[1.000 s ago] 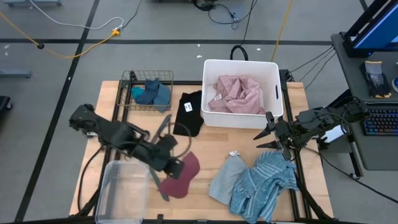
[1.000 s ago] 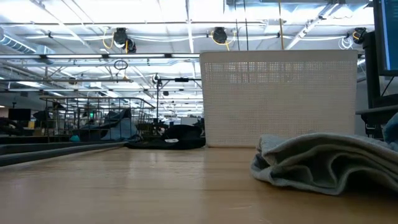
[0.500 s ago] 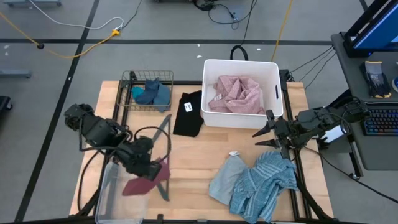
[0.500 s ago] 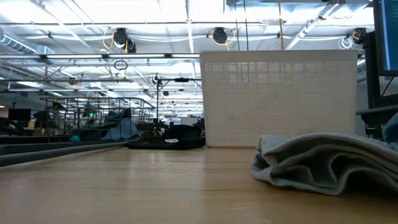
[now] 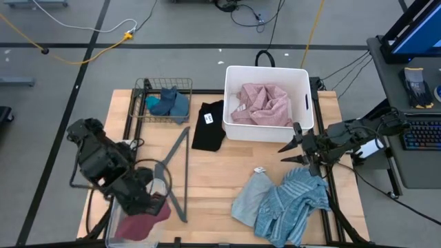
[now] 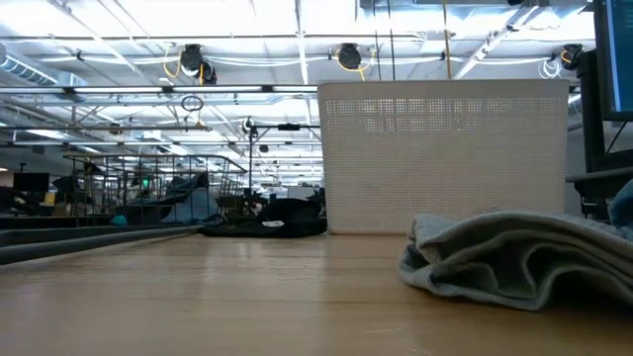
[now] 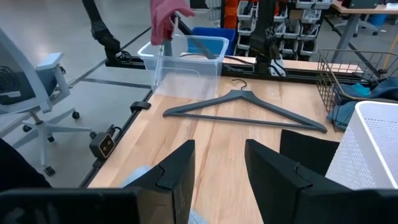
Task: Pick & Place Cloths
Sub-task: Put the dark red boxers in the transparent bin
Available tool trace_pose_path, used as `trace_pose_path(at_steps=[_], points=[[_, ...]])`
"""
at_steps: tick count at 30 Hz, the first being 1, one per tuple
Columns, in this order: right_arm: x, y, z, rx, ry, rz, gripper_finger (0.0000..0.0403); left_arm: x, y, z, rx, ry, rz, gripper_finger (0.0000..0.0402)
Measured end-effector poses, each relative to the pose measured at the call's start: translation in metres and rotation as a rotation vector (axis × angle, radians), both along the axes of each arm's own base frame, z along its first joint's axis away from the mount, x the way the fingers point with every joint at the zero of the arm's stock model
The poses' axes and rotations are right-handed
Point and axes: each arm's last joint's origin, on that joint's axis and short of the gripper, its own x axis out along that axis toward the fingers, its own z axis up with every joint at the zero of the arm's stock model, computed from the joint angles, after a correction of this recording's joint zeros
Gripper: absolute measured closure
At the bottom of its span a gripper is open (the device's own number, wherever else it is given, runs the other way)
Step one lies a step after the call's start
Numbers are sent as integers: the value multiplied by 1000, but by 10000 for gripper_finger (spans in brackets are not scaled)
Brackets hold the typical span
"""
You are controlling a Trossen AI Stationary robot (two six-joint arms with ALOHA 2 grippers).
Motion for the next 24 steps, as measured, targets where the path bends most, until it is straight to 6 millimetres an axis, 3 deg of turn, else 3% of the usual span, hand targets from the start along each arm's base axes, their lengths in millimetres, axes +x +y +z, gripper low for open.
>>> trace_pose_path(at_steps=[11, 20, 24], points=[[8, 3, -4, -12, 34, 1, 271, -18, -29, -58, 139, 287, 126, 401], [11, 4, -4, 5, 34, -4, 271, -18, -29, -79, 280, 238, 184, 401], [11, 4, -4, 21, 38, -9, 271, -20, -29, -95, 306, 315, 172, 401]])
